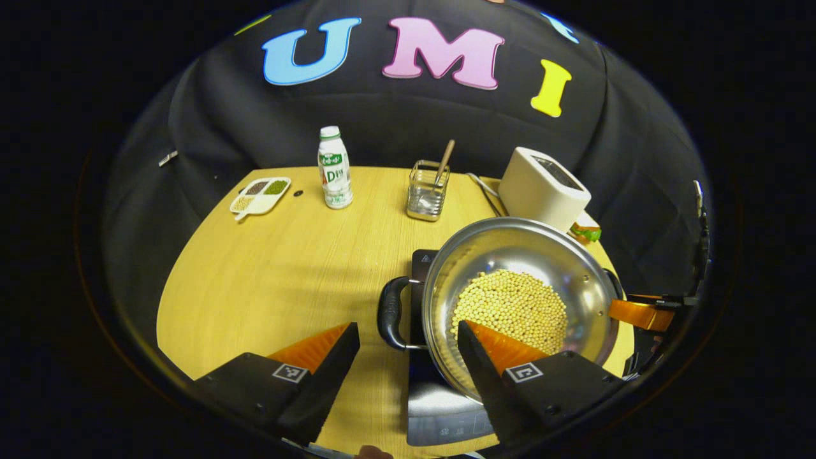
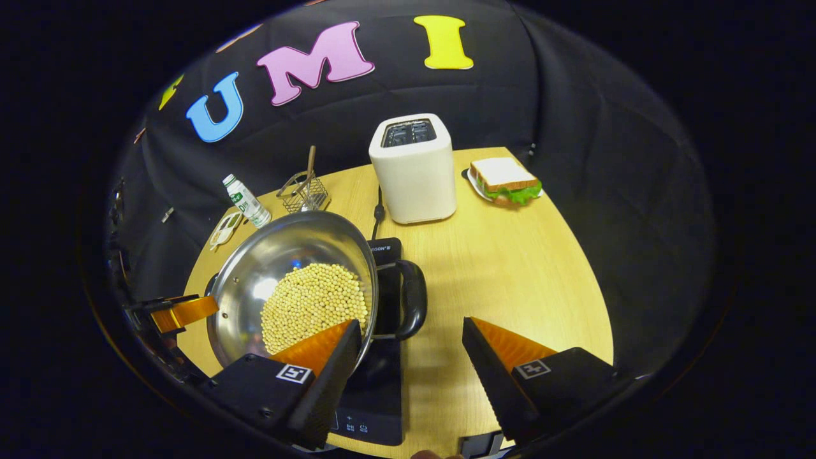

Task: First push the handle of the pot to place it horizontally, then grasp the pot with both hands and set it on the induction cooktop.

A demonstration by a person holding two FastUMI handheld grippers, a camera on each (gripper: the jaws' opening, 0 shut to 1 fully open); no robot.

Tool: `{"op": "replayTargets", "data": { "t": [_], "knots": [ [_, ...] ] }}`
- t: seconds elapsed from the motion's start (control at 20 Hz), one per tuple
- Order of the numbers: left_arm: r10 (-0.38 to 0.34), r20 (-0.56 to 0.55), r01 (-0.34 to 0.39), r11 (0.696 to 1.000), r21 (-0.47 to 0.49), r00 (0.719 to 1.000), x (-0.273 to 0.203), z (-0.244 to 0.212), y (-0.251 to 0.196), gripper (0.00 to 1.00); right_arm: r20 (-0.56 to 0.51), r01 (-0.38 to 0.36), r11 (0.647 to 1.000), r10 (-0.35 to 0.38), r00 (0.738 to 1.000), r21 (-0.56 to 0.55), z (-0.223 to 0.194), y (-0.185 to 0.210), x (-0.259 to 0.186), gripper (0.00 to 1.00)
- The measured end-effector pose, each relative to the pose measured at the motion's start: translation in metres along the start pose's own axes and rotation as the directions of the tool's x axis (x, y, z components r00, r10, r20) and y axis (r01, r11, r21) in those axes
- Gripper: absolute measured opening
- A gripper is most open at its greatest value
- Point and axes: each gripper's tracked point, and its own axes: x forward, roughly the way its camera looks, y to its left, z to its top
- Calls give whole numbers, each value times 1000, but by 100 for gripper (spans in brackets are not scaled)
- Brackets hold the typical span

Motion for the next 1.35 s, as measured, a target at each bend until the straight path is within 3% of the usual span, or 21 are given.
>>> {"op": "replayTargets", "data": {
  "t": [0.15, 0.35, 0.55, 0.65, 0.75, 0.9, 1.0, 1.15, 1.35],
  "knots": [
    [-17, 104, 15, 1000, 20, 994, -47, 15, 1, 97, 161, 19, 1000, -20, 987, 13, 32, 8, -44, 99],
    [-10, 281, -4, 999, 49, 960, -112, 42, 9, 96, 413, 36, 999, -33, 910, 2, 75, 24, -115, 99],
    [-4, 459, -10, 1000, 29, 889, -180, 67, 18, 96, 606, 33, 999, -35, 795, 14, 96, 35, -183, 99],
    [2, 556, -43, 997, 60, 831, -207, 68, 28, 96, 666, 24, 999, -33, 745, 23, 92, 36, -209, 99],
    [31, 620, -89, 994, 62, 784, -227, 51, 41, 96, 705, 69, 997, -65, 706, 22, 79, 24, -220, 98],
    [23, 616, -60, 997, 40, 787, -240, 4, 38, 96, 712, 137, 990, -107, 694, 15, 47, 12, -231, 99],
    [42, 615, -69, 997, 20, 787, -249, -15, 45, 96, 705, 154, 988, -120, 699, 16, 31, 8, -236, 99],
    [25, 635, -48, 999, 19, 772, -261, -37, 40, 96, 724, 169, 985, -125, 678, 11, 22, 8, -241, 99],
    [23, 618, -26, 1000, -3, 786, -260, -66, 31, 96, 706, 135, 991, -94, 702, -3, 4, 24, -239, 99]
  ]
}}
